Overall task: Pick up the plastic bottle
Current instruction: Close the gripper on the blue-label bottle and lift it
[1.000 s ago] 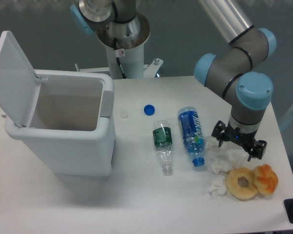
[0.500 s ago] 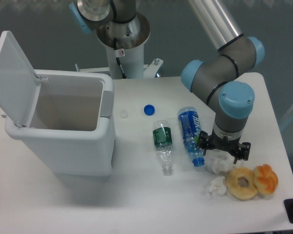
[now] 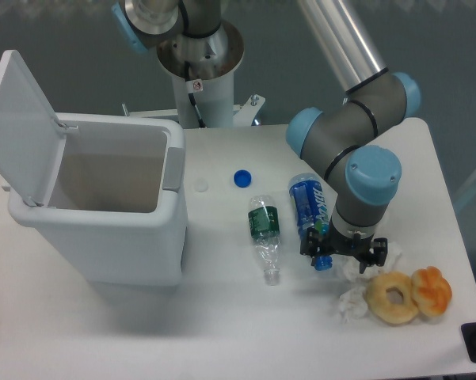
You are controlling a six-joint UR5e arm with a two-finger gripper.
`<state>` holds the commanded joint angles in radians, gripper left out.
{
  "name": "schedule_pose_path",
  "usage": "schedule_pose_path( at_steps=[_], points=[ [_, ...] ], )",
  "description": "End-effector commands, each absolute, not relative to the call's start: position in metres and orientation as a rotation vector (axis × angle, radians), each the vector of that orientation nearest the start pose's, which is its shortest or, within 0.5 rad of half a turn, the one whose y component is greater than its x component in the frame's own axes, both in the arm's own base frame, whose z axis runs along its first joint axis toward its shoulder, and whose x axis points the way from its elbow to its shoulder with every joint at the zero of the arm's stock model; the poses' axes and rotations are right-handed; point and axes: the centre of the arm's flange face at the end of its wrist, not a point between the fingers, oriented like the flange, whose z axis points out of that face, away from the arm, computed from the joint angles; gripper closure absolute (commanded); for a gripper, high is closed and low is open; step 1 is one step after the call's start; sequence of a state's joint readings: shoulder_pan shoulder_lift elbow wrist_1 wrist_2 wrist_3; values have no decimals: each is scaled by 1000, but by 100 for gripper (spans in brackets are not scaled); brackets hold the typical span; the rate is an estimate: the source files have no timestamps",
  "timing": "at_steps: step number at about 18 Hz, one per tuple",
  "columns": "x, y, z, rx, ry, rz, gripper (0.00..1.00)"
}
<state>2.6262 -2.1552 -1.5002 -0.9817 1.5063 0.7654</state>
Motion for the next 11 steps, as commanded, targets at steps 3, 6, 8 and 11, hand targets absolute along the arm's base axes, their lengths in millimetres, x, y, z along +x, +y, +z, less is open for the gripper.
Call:
schedule_pose_path(
  at_steps=[3, 6, 8, 11],
  points=[
    [-523, 459, 229, -3021, -440, 22, 0],
    [-522, 459, 220, -3046, -472, 30, 4],
    [-516, 465, 212, -3079, -462, 48, 4],
    [-515, 466, 211, -3090, -481, 63, 7]
  ],
)
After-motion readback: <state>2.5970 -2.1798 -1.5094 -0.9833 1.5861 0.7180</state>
